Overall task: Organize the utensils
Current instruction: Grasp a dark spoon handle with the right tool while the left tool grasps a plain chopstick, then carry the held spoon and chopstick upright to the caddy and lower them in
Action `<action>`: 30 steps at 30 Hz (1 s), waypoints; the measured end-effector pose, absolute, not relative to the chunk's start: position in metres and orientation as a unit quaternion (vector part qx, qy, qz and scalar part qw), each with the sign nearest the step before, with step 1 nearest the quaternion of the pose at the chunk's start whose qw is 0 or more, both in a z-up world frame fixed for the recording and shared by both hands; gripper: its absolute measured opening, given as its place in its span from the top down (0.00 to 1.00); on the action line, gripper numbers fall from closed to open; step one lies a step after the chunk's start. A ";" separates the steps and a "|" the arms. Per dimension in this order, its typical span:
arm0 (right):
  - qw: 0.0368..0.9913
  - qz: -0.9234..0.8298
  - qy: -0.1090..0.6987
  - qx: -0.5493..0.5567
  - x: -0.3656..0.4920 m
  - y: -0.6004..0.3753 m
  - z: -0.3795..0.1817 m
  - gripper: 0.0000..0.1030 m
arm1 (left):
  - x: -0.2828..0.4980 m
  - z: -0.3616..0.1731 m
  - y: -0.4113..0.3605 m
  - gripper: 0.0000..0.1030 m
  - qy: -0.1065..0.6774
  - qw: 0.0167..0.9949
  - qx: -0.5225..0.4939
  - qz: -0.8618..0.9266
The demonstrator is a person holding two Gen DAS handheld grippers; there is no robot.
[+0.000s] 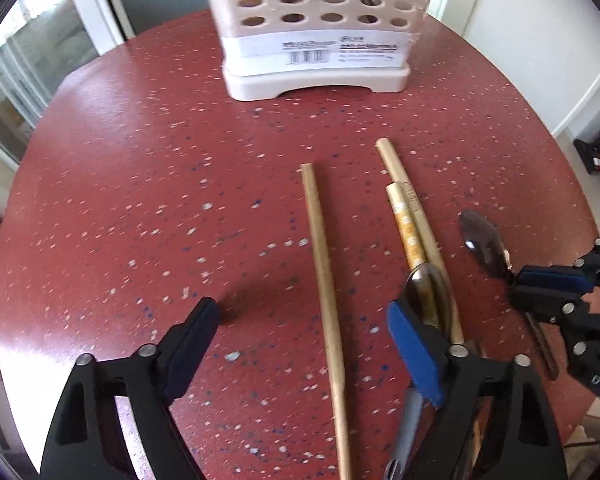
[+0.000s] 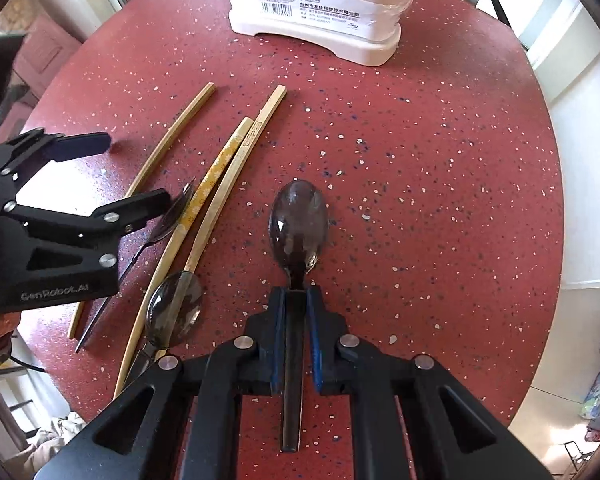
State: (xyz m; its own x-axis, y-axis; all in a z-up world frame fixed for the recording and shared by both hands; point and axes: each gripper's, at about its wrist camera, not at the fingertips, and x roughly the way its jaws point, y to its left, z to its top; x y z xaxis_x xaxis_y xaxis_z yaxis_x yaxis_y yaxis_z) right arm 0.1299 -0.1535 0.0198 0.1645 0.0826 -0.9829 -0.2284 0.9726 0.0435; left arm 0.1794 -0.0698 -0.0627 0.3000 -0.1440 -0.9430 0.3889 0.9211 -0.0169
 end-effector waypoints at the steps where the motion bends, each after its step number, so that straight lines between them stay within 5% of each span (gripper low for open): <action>1: 0.762 0.104 0.637 -0.052 0.126 -0.159 0.020 0.88 | 0.182 -0.062 -0.073 0.00 0.572 0.795 0.111 -0.170; 6: 0.772 0.122 0.623 -0.013 0.124 -0.176 0.022 0.88 | 0.187 -0.056 -0.087 0.13 0.583 0.779 0.129 -0.190; 11: 0.786 0.130 0.604 0.004 0.119 -0.190 0.029 0.88 | 0.189 -0.051 -0.097 0.65 0.574 0.784 0.131 -0.194; 30: 0.842 0.149 0.515 0.064 0.063 -0.214 0.066 0.88 | 0.125 0.000 -0.028 0.66 0.430 0.890 -0.021 -0.149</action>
State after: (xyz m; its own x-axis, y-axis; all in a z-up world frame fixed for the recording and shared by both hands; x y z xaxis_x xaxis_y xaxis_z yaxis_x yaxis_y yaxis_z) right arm 0.0630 -0.2144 0.0657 0.4263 0.3167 -0.8474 -0.1842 0.9475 0.2614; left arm 0.1253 -0.0282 -0.0003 0.5864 -0.2836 -0.7588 0.2474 0.9547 -0.1656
